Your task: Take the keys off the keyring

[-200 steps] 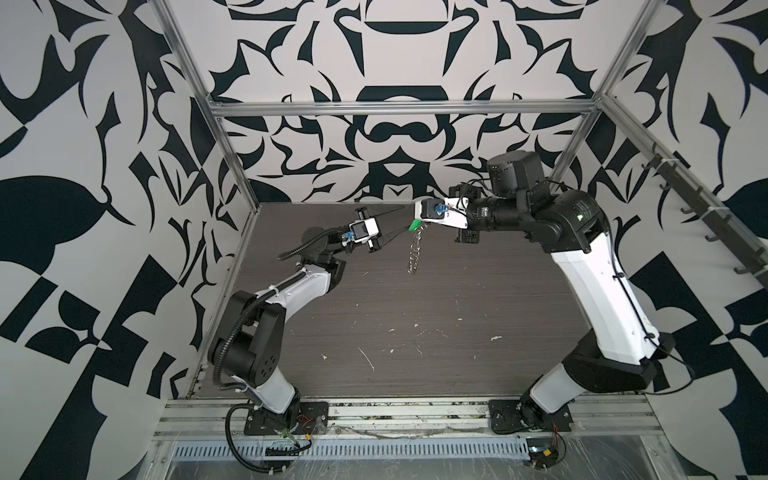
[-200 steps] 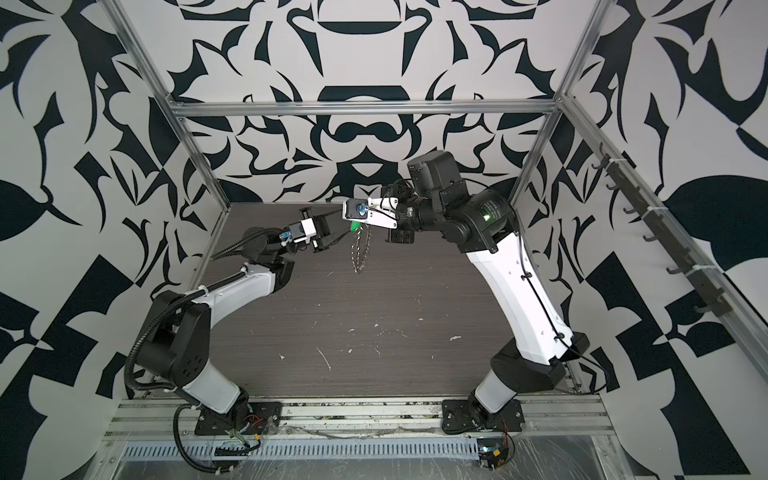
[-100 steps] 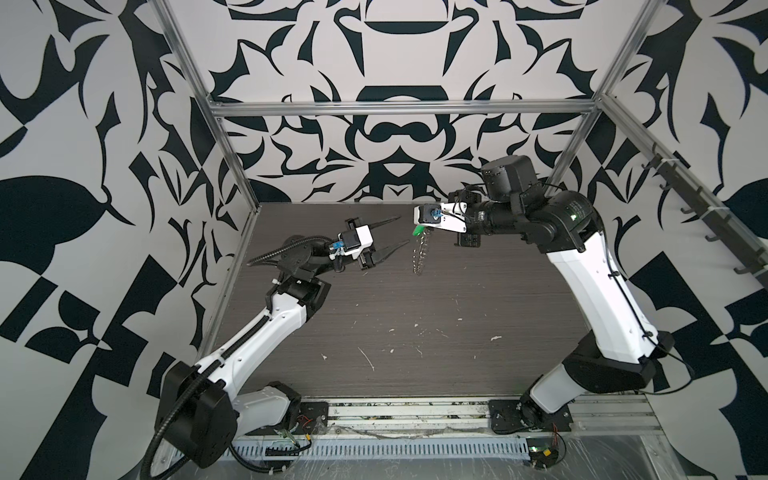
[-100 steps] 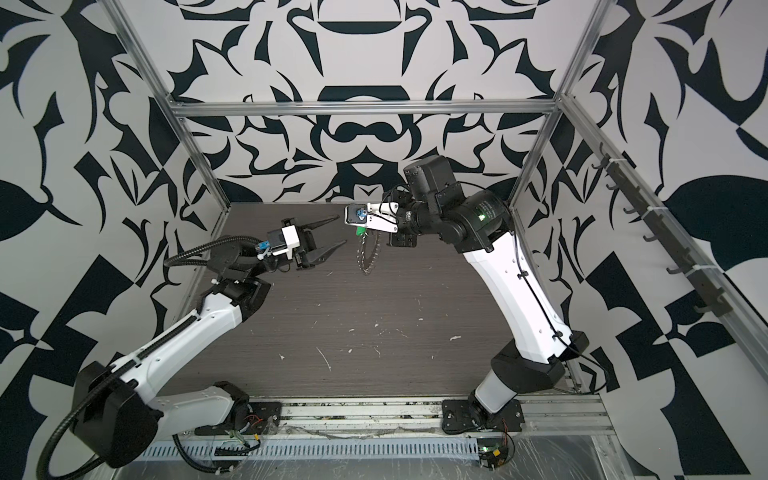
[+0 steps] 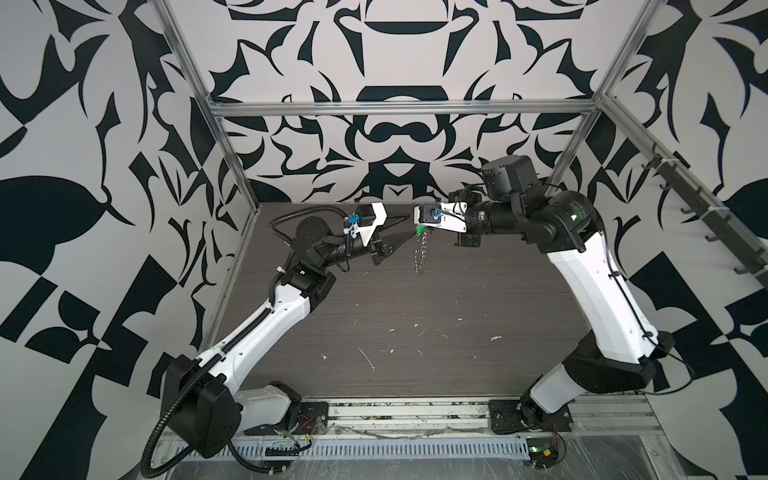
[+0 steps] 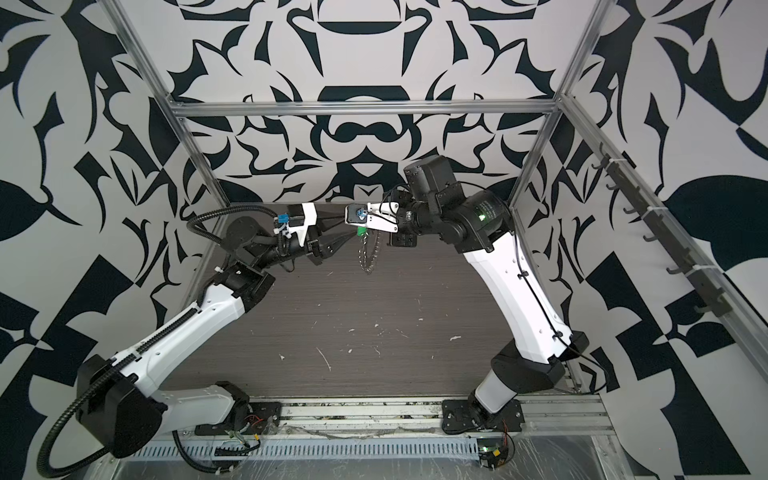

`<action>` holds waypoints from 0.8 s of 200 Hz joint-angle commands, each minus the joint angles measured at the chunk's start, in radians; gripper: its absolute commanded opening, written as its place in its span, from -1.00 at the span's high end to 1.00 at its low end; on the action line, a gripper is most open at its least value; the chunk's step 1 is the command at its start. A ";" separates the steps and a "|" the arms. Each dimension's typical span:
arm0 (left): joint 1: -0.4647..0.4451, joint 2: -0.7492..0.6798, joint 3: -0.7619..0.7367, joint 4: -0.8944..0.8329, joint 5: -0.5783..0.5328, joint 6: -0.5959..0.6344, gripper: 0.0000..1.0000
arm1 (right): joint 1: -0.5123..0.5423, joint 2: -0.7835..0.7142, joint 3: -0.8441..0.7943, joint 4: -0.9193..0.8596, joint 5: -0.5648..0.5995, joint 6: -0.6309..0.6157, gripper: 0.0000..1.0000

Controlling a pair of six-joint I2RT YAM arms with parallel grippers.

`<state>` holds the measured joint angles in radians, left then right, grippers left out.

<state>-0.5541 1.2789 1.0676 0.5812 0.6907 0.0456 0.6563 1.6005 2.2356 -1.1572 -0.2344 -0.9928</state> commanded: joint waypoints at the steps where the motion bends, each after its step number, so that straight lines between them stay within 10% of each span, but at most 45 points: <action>1: -0.010 0.033 0.043 -0.010 0.016 -0.029 0.18 | 0.004 -0.015 0.035 0.034 -0.012 0.011 1.00; 43: -0.029 0.057 0.054 -0.007 0.053 -0.016 0.37 | 0.003 -0.016 0.036 0.035 -0.011 0.011 1.00; 83: -0.027 0.042 0.045 -0.005 0.024 -0.009 1.00 | 0.004 -0.024 0.032 0.033 -0.009 0.004 1.00; 160: 0.076 0.113 0.002 0.292 0.080 -0.275 1.00 | 0.003 -0.059 0.028 0.047 -0.055 -0.008 1.00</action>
<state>-0.5148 1.3472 1.0756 0.6899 0.7540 -0.0841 0.6563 1.5951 2.2364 -1.1263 -0.2424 -0.9985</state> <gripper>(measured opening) 0.053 0.043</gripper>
